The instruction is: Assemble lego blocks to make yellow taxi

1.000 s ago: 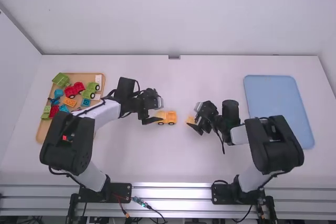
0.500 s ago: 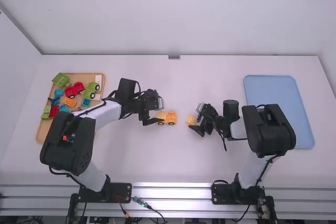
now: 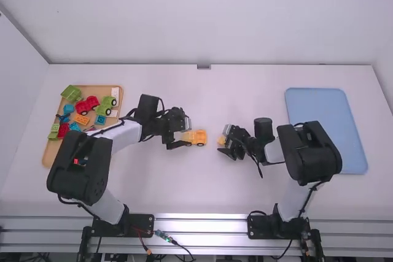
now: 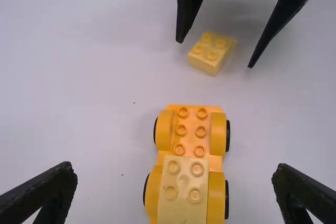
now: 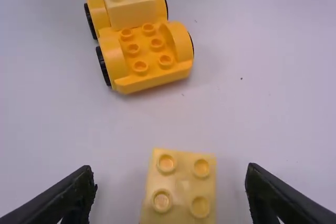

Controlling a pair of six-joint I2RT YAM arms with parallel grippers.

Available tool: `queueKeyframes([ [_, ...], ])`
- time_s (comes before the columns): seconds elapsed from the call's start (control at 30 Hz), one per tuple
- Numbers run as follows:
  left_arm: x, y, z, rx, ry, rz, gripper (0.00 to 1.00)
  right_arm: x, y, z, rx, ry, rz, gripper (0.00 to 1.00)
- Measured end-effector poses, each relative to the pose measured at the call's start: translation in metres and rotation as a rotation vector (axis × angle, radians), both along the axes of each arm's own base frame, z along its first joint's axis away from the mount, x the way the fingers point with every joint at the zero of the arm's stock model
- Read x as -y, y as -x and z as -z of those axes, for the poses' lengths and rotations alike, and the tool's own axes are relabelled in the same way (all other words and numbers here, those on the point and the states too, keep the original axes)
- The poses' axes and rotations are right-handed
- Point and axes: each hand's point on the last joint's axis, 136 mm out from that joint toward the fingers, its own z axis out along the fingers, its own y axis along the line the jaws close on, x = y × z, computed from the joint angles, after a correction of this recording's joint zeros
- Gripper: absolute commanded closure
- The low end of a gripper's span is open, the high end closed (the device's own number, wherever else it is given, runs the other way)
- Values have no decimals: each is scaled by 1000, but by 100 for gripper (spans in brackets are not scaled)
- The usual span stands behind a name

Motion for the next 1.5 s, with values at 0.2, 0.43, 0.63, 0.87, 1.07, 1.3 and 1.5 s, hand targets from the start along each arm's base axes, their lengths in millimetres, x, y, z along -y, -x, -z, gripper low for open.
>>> queueKeyframes([
  [0.2, 0, 0, 0, 3, 1, 0, 1, 1, -1, 0, 6, 4, 3, 36],
  [0.43, 0, 0, 0, 3, 1, 0, 1, 7, -5, 0, 7, 4, 21, 44],
  [0.63, 0, 0, 0, 1, 0, -1, 1, 7, -3, 2, -28, -3, 37, 45],
  [0.87, -2, -1, 2, -2, -12, -10, 1, 6, 1, 7, -100, 14, 17, 46],
  [1.07, -2, -1, 2, -1, -15, -12, 1, 1, -5, -1, -61, -4, -16, 46],
  [1.3, -2, -1, 2, -1, -15, -12, 1, 0, -6, -6, -4, -23, -28, 48],
  [1.5, -2, -1, 2, -1, -15, -12, 1, -1, 1, -5, -1, -30, -41, 48],
])
